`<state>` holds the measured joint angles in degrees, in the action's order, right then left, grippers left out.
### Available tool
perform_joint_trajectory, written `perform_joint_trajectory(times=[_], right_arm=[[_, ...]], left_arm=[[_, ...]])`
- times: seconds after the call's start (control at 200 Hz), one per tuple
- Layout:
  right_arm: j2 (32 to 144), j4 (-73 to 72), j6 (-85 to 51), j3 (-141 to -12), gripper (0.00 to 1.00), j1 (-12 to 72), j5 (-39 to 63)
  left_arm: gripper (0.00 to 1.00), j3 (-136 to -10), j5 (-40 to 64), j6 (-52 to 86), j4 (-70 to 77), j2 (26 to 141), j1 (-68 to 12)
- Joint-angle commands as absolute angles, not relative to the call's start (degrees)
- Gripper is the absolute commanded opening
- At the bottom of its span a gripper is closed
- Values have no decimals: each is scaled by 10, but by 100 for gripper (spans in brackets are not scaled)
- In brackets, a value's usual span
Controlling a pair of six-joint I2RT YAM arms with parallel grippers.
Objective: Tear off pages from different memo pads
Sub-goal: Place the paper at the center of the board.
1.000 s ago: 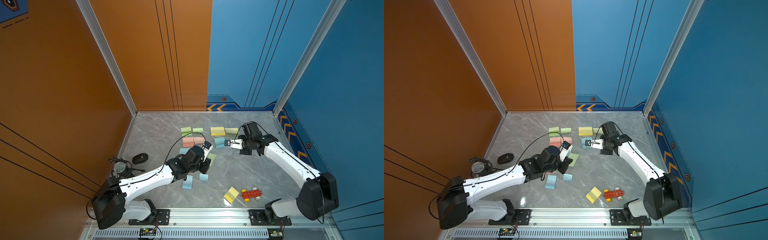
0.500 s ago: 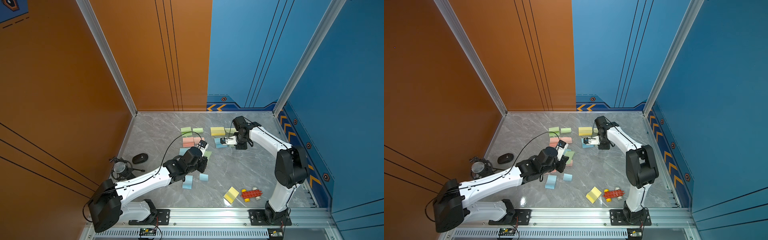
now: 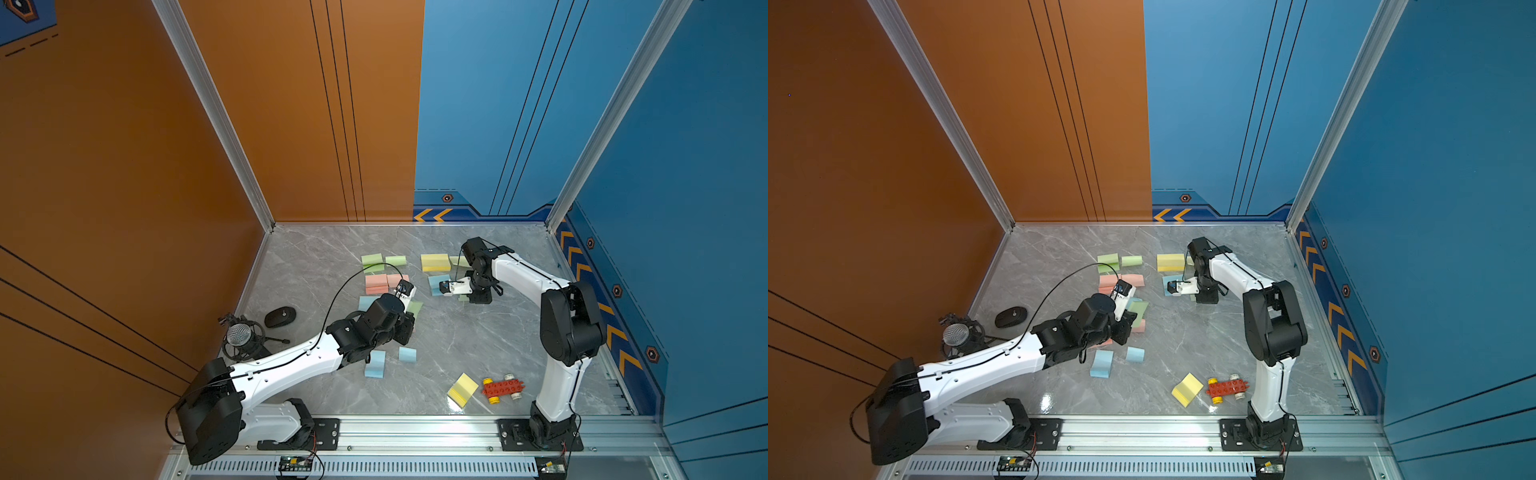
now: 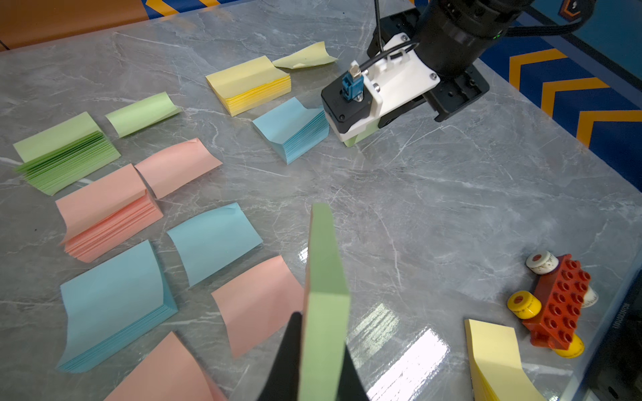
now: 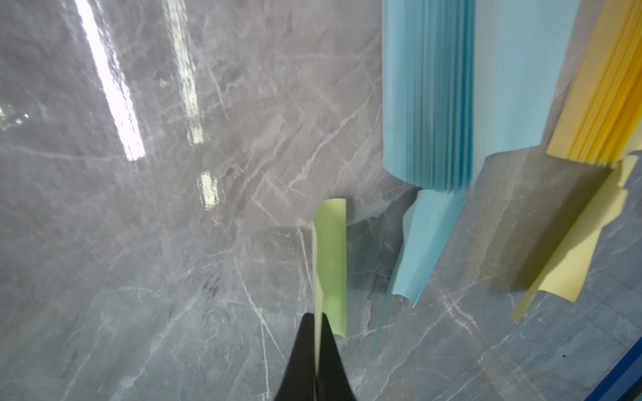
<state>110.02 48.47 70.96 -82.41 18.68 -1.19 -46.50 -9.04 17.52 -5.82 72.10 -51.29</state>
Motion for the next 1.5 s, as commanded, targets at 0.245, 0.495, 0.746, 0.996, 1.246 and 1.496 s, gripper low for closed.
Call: perform_joint_trajectory(times=[0.245,0.495,0.746,0.996,1.246,1.496], right_arm=[[1119,518,763,-796,2,190,-20],[1093,537,784,-757,17,198,-19],[1090,573,773,-743,26,220,-29],[1058,585,734,-748,31,223,-15],[844,547,664,-737,100,181,87],[634,360,288,-721,100,179,-3]], left_arm=[[0,-460,-103,180,-58,721,-513],[0,-461,-102,182,-58,722,-514],[0,-458,-107,182,-58,716,-514],[0,-462,-104,185,-58,728,-514],[0,-490,-57,216,-56,778,-515],[0,-586,38,301,-53,908,-514]])
